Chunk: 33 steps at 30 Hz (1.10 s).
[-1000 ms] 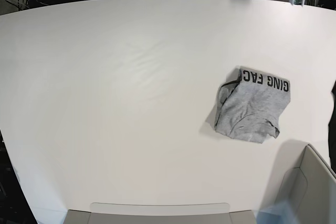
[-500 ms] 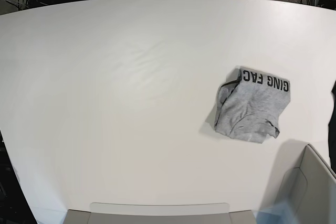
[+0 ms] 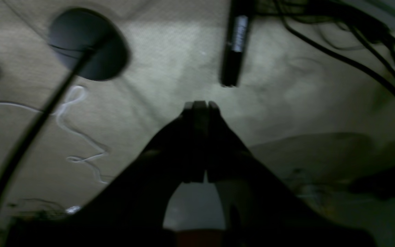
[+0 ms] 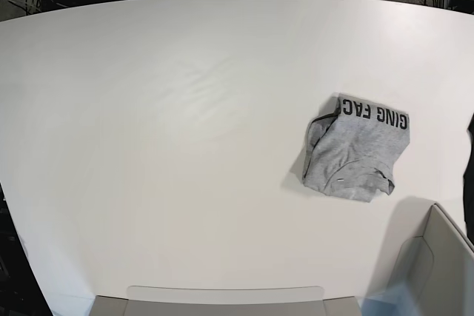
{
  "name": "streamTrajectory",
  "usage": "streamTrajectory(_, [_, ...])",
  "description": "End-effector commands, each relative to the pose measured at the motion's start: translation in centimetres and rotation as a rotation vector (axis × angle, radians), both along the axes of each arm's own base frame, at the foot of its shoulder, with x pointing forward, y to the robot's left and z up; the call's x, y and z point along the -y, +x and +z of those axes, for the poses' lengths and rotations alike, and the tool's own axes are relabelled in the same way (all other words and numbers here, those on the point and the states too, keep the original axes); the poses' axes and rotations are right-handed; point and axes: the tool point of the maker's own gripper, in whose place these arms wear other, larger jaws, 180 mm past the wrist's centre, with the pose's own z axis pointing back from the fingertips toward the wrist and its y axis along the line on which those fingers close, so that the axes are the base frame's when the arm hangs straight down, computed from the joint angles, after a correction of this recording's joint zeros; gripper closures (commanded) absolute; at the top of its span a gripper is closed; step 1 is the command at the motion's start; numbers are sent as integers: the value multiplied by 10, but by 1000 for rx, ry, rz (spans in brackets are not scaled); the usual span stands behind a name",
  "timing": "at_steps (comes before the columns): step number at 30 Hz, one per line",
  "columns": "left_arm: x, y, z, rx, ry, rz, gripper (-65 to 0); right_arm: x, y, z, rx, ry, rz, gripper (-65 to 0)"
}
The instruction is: Fold the T-shirt properly
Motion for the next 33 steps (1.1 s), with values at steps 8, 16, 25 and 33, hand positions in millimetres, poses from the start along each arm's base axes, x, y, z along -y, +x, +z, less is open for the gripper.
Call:
streamTrajectory(8, [-13,-12,-14,4,141,-112,0,52,14,-16,123,-49,131,-23])
streamTrajectory(16, [-27,1,-16,23,235,-147,0,55,56,-20,209,-39,142,-23])
streamTrajectory(25, [-24,15,-19,32,242,-139,0,41,61,-24,215,-17,142,-23])
streamTrajectory(33, [-8,25,-29,-6,228,-111,0,42,66,-32,191,-67,127,-23])
